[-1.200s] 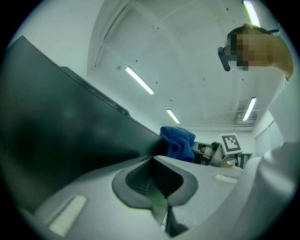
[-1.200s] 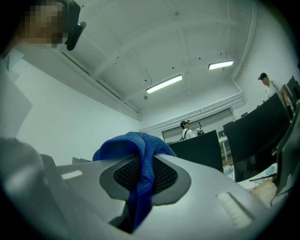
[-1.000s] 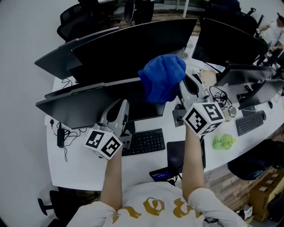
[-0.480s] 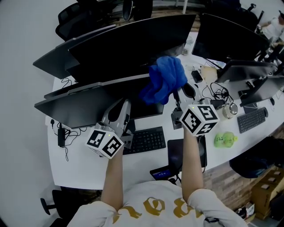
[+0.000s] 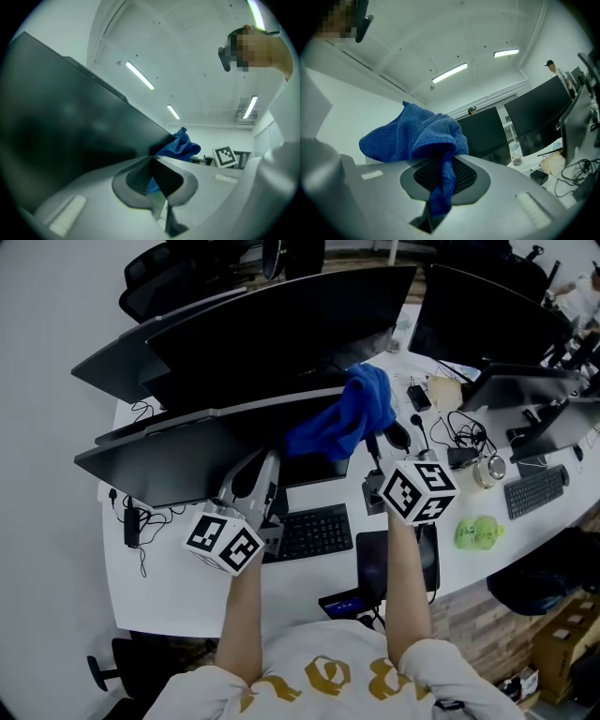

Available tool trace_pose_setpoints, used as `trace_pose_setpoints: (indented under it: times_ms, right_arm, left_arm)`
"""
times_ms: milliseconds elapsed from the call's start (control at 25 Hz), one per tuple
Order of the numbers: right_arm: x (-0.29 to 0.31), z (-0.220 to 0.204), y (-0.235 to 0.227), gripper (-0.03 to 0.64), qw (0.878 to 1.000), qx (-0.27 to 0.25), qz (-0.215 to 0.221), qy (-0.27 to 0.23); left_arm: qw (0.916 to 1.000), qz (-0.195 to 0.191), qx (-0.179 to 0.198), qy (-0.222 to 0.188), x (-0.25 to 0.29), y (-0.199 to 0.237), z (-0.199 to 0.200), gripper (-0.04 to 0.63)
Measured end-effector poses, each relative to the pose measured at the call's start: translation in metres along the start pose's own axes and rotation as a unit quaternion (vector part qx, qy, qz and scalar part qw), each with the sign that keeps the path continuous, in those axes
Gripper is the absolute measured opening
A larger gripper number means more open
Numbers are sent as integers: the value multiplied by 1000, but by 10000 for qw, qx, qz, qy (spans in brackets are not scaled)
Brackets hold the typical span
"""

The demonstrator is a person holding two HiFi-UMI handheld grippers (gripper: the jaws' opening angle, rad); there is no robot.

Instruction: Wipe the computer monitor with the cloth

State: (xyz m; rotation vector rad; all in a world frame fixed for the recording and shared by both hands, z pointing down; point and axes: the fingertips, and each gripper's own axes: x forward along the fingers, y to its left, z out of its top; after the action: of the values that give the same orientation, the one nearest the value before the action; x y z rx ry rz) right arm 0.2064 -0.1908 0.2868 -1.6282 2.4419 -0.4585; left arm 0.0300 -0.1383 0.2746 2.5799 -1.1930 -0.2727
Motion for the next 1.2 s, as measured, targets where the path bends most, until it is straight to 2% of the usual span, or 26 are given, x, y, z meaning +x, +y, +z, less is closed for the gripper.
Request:
trace_pose_setpoints:
  times_ms: [320, 560, 1200]
  right_arm:
    - [-1, -18, -5, 67, 9998, 44, -67, 161]
    - [-4, -38, -11, 67, 9991, -44, -270, 327]
    - [-7, -81, -25, 67, 9981, 39, -377, 490]
  left_arm:
    - [9998, 109, 48, 129, -6, 4, -14, 0]
    - [9989, 291, 185, 320, -12, 13, -30, 0]
    - [9970, 407, -9, 659, -15, 28, -70, 0]
